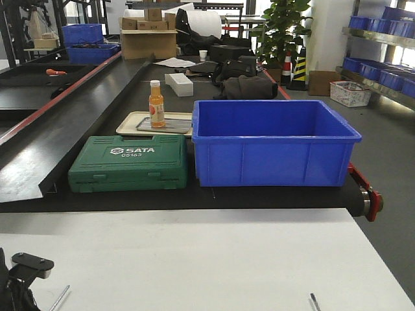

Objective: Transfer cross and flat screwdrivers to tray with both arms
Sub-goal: 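Close both grippers on the screwdriver handles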

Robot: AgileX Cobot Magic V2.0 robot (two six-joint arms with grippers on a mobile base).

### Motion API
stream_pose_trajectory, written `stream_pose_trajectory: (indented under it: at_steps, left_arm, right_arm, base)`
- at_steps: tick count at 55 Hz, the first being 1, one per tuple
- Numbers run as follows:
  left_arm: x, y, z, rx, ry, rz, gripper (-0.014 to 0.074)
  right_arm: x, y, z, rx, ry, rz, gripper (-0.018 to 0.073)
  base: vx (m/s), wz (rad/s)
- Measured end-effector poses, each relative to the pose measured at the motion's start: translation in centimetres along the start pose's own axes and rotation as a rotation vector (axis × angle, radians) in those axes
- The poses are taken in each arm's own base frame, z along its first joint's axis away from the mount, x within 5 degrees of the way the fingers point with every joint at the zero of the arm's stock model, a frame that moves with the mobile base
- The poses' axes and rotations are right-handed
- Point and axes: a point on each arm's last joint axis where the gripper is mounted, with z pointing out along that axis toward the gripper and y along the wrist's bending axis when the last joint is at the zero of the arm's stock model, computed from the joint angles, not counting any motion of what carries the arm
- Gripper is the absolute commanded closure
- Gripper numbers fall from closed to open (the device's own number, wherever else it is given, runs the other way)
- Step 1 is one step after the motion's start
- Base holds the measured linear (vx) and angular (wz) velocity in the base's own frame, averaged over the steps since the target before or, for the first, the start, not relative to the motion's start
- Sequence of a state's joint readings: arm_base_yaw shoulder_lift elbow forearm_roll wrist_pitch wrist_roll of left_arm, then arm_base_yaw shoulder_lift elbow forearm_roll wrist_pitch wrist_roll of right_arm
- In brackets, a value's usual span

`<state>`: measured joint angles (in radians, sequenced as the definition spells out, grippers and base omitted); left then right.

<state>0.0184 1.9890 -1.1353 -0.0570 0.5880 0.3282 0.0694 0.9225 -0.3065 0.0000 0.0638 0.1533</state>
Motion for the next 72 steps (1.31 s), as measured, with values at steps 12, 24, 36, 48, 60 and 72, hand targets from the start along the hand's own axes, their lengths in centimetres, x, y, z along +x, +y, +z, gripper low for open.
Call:
stream_pose_trajectory:
  at_steps: [12, 24, 36, 48, 60, 72]
  left_arm:
    - [-0.1, 0.1, 0.8, 0.002, 0.005, -0.002, 0.0109]
    - [-0.3, 0.1, 0.9, 0.007, 0.003, -0.010, 0.0115]
    - [-0.2, 0.1, 1.0, 0.014, 0.005, -0.025, 0.0115]
    - [-0.3, 0.1, 1.0, 0.018, 0.004, -0.031, 0.0115]
    - [-0.3, 0.1, 1.0, 0.023, -0.001, -0.042, 0.0115]
    - [-0.3, 0.0, 1.0, 0.023, -0.001, -0.042, 0.0115]
  right_arm:
    - [-0.3, 0.1, 0.3, 0.008, 0.057, -0.005, 0.0010]
    - [-3.4, 0.6, 3.1, 0.022, 0.291, -0.127, 0.0010]
    - [-6.6, 1.1, 8.7, 0.016, 0.481, -0.190, 0.0010]
    - [-6.1, 1.5, 16.3, -0.013, 0.642, -0.153, 0.0010]
    - [-4.3, 1.3, 19.3, -0.023, 0.729, -0.166, 0.0010]
    - [-3.0, 1.1, 21.1, -0.023, 0.779, -0.157, 0.0010]
  base:
    - [0.00, 0.00]
    - [0.00, 0.00]
    - [0.00, 0.00]
    - [0.00, 0.00]
    - [0.00, 0.00]
    - [0.00, 0.00]
